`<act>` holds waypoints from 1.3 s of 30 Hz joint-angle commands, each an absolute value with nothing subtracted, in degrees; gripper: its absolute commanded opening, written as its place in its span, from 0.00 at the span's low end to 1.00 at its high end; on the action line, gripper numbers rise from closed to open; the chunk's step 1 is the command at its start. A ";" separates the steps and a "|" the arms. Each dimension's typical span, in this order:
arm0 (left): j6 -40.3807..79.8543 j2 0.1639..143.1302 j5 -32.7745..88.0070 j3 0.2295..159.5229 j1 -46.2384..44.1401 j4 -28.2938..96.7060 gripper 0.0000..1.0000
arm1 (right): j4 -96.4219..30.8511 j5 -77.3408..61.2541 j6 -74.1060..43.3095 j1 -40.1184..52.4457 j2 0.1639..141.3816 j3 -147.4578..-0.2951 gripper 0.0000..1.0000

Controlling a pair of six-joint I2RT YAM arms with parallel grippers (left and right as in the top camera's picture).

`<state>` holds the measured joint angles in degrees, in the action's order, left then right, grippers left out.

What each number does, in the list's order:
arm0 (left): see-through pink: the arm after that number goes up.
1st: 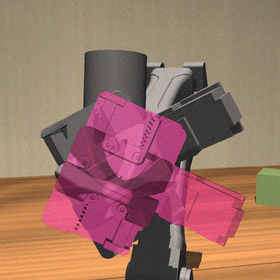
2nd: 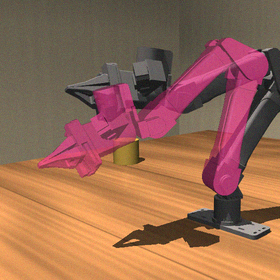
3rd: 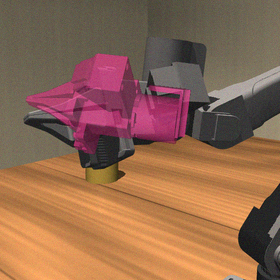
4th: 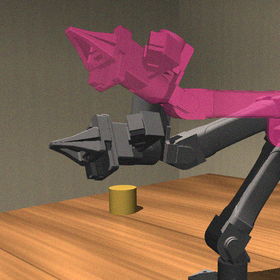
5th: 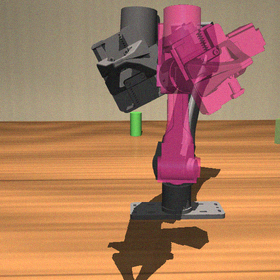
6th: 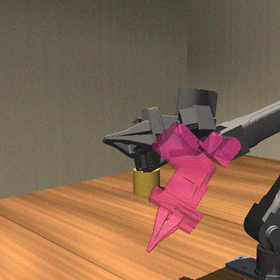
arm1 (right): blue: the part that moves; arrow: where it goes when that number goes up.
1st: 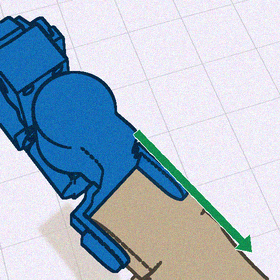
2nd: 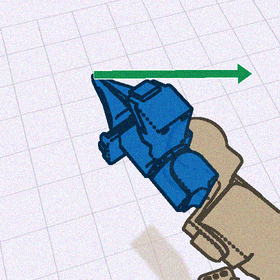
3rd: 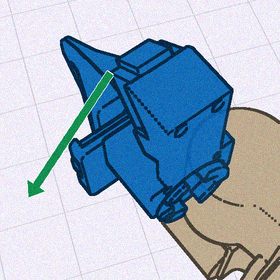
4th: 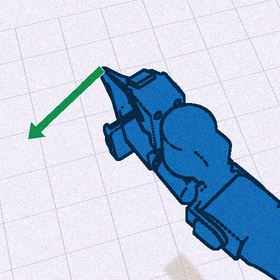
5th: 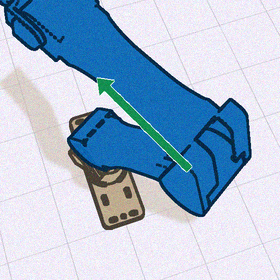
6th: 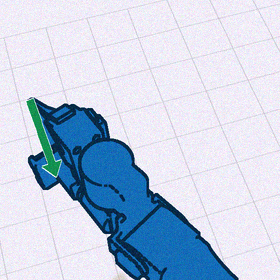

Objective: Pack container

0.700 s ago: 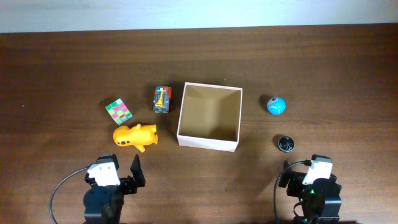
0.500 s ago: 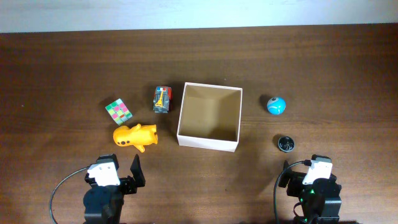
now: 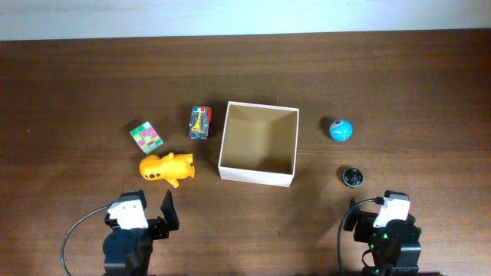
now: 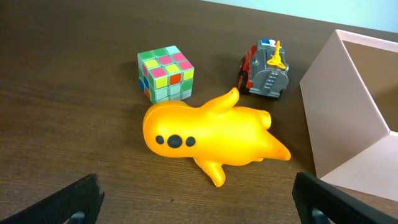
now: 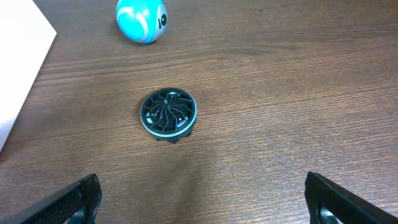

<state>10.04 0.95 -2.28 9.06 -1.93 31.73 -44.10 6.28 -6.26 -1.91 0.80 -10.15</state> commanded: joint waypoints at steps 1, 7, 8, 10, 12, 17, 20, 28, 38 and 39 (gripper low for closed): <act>9.13 0.30 -1.65 8.51 -2.26 30.41 0.99 | -44.10 6.20 -6.44 -2.33 0.25 -9.63 0.99; 9.13 0.30 -0.34 8.73 -2.26 28.18 0.99 | -44.07 6.20 -6.44 -2.33 0.25 -9.63 0.99; 9.13 0.30 0.38 8.80 -2.26 28.08 0.99 | -44.10 6.20 -6.44 -2.33 0.25 -9.63 0.99; 9.13 0.30 2.33 9.13 -2.26 27.81 0.99 | -44.07 6.20 -6.44 -2.33 0.25 -9.63 0.99; 9.15 0.30 3.46 9.63 -2.26 27.55 0.99 | -44.10 6.20 -6.42 -2.33 0.25 -9.63 0.99; 9.13 0.36 3.70 12.21 -2.26 27.42 0.99 | -44.07 6.20 -6.44 -2.33 0.25 -9.63 0.99; 9.13 0.71 3.70 13.89 -2.26 27.40 0.99 | -44.10 6.20 -6.44 -2.33 0.25 -9.63 0.99; 9.13 11.07 3.68 22.98 -2.24 27.55 0.99 | -44.10 6.20 -6.44 -2.33 0.25 -9.63 0.99; 8.64 49.91 3.49 53.89 -1.61 35.99 0.99 | -44.10 6.20 -6.44 -2.33 0.25 -9.63 0.99; 7.90 53.71 3.51 57.67 -1.23 37.89 0.99 | -44.07 6.20 -6.44 -2.33 0.25 -9.63 0.99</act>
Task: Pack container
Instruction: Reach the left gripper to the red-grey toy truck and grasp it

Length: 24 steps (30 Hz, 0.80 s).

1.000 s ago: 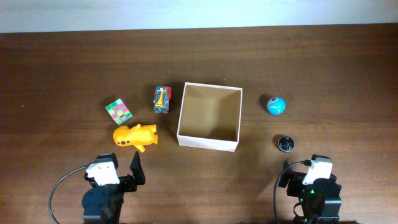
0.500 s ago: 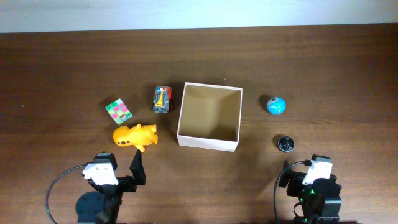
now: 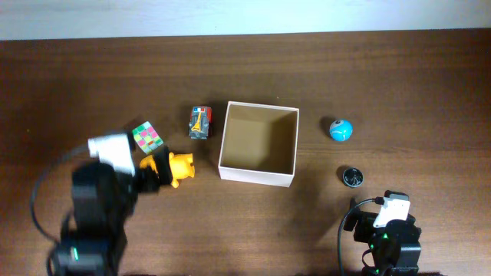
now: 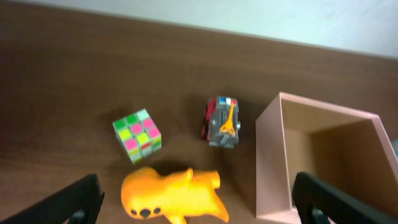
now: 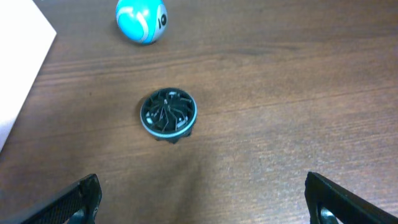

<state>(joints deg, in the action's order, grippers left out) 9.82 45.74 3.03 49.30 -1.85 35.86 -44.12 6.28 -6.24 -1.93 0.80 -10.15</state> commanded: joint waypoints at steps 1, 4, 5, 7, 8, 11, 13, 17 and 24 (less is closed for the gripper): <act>7.38 58.15 3.51 62.13 -0.73 40.40 0.99 | -44.07 6.20 -6.44 -2.33 0.25 -9.63 0.99; 7.16 69.56 3.68 73.73 0.86 48.21 0.99 | -44.10 6.20 -6.44 -2.33 0.25 -9.63 0.99; 7.18 72.55 3.70 76.55 1.37 49.76 0.99 | -44.10 6.20 -6.42 -2.33 0.25 -9.63 0.99; 7.18 78.22 3.81 81.23 2.00 51.00 0.99 | -44.10 6.20 -6.42 -2.33 0.25 -9.63 0.99; 7.18 80.71 3.81 82.91 2.07 50.92 0.99 | -44.10 6.20 -6.44 -2.33 0.25 -9.63 0.99; 7.16 86.24 3.36 84.49 2.04 50.17 0.99 | -44.10 6.20 -6.44 -2.33 0.25 -9.63 0.99; 7.18 89.17 3.31 84.49 2.04 50.24 0.99 | -44.07 6.20 -6.44 -2.33 0.25 -9.63 0.99; 8.05 94.50 3.16 84.49 2.22 52.27 0.99 | -44.07 6.20 -6.44 -2.33 0.25 -9.63 0.99; 19.46 101.91 -0.27 84.49 4.84 55.59 0.99 | -44.10 6.20 -6.44 -2.33 0.25 -9.63 0.99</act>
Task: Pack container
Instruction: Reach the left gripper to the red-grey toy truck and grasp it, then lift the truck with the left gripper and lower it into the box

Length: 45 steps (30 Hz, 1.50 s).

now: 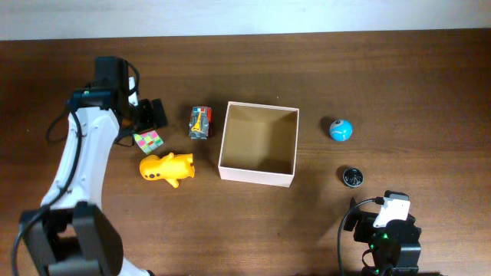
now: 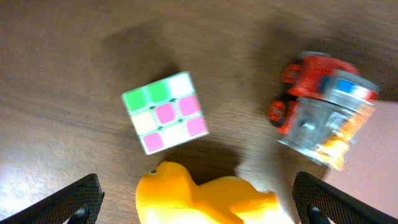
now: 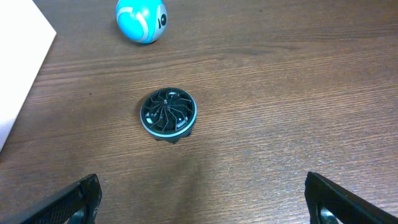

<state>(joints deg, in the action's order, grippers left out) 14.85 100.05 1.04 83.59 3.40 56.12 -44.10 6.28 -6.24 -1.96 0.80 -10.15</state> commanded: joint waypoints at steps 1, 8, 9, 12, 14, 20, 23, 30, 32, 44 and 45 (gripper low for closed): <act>19.35 102.59 0.40 84.49 5.06 54.89 0.99 | -44.10 6.20 -6.44 -2.33 0.25 -9.63 0.99; 12.29 103.77 12.03 84.51 4.75 49.47 1.00 | -44.10 6.20 -6.44 -2.33 0.25 -9.63 0.99; 9.34 103.74 15.14 84.51 4.49 48.27 1.00 | -44.07 6.20 -6.44 -2.33 0.25 -9.63 0.99; -2.37 103.81 20.14 84.51 2.55 45.71 1.00 | -44.10 6.20 -6.44 -2.33 0.25 -9.63 0.99; -7.44 103.85 18.24 84.51 0.73 44.91 1.00 | -44.10 6.20 -6.44 -2.33 0.25 -9.63 0.99; -14.48 104.60 14.72 84.49 -5.69 41.45 1.00 | -44.10 6.20 -6.44 -2.33 0.25 -9.63 0.99; -14.35 105.38 7.90 84.49 -8.56 40.86 0.99 | -44.10 6.20 -6.44 -2.33 0.25 -9.63 0.99; -10.44 109.73 7.25 84.49 -10.09 40.75 0.99 | -44.10 6.20 -6.44 -2.33 0.25 -9.63 0.99; -9.65 111.33 7.29 84.49 -10.09 40.69 0.99 | -44.10 6.20 -6.44 -2.33 0.25 -9.63 0.99; -8.19 116.88 8.10 84.49 -10.17 37.85 0.79 | -44.10 6.20 -6.44 -2.33 0.25 -9.63 0.98; -8.21 116.88 8.08 84.49 -10.24 37.74 0.75 | -44.10 6.20 -6.44 -2.33 0.25 -9.63 0.99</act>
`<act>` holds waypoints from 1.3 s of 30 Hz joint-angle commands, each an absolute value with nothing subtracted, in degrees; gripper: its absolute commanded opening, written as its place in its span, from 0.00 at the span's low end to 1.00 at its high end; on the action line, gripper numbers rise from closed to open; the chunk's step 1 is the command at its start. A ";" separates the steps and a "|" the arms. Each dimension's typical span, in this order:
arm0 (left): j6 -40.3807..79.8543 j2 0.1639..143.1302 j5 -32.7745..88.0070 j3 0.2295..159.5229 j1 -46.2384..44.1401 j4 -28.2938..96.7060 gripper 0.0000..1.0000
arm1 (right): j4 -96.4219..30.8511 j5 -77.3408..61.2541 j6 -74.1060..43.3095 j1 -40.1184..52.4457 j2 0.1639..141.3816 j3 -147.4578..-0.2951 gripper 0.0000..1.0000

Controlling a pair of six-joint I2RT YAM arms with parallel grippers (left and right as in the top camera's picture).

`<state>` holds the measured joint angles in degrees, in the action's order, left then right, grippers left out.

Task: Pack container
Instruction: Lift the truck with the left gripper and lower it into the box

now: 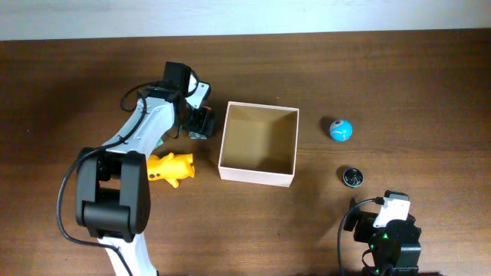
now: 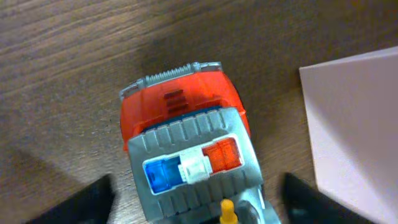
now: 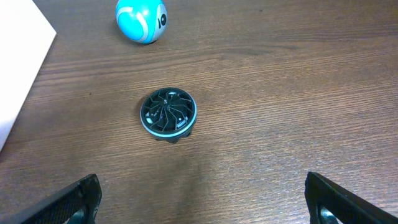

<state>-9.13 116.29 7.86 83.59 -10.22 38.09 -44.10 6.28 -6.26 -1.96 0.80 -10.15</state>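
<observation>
A red and grey toy truck (image 2: 189, 146) lies just left of the open cardboard box (image 1: 222, 146). My left gripper (image 2: 196, 202) is open low over the truck, one dark finger on each side of it, not closed on it. A yellow toy animal (image 1: 173, 167) lies below the truck. A blue ball (image 3: 141, 18) and a black round disc (image 3: 168, 114) lie right of the box. My right gripper (image 3: 202, 202) is open near the table's front edge, short of the disc. The coloured cube is hidden under my left arm.
The box's pale wall (image 2: 354, 118) stands close to the right of the truck. My left arm (image 1: 138, 138) stretches across the table's left part. The table's far edge (image 1: 245, 34) runs behind the box.
My left gripper has moved right from over the coloured cube to low over the toy truck, still open. The right arm and all objects have not moved.
Both grippers were open at the front edge, the left facing the yellow toy. The left arm then stood raised over the toys, then reached out above the cube, and now straddles the truck beside the box. The right arm stayed still.
</observation>
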 commanded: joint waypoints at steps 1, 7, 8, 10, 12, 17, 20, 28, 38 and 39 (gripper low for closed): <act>-8.21 116.88 8.08 84.49 -10.37 37.71 0.72 | -44.10 6.20 -6.44 -2.33 0.25 -9.63 0.99; -8.21 117.19 8.08 84.49 -10.50 37.69 0.74 | -44.10 6.20 -6.44 -2.33 0.25 -9.63 0.99; -8.21 117.32 8.08 84.49 -10.50 37.67 0.76 | -44.07 6.20 -6.42 -2.33 0.25 -9.63 0.99; -8.19 117.60 8.08 84.49 -10.66 37.52 0.79 | -44.07 6.20 -6.44 -2.33 0.25 -9.63 0.99; -8.19 117.80 8.08 84.49 -11.20 37.23 0.79 | -44.10 6.20 -6.42 -2.33 0.25 -9.63 0.99; -8.19 118.48 8.08 84.49 -13.78 36.45 0.79 | -44.10 6.20 -6.44 -2.33 0.25 -9.63 0.99; -8.16 119.07 7.16 84.49 -15.11 36.12 0.78 | -44.10 6.20 -6.42 -2.33 0.25 -9.63 0.99; -5.61 119.31 4.62 84.49 -15.51 35.79 0.63 | -44.10 6.20 -6.44 -2.33 0.25 -9.63 0.99; -5.61 119.13 4.43 85.60 -15.20 37.89 0.36 | -44.07 6.20 -6.44 -2.33 0.25 -9.63 0.99; -5.61 119.11 4.43 86.59 -15.11 38.89 0.36 | -44.10 6.20 -6.44 -2.33 0.25 -9.63 0.99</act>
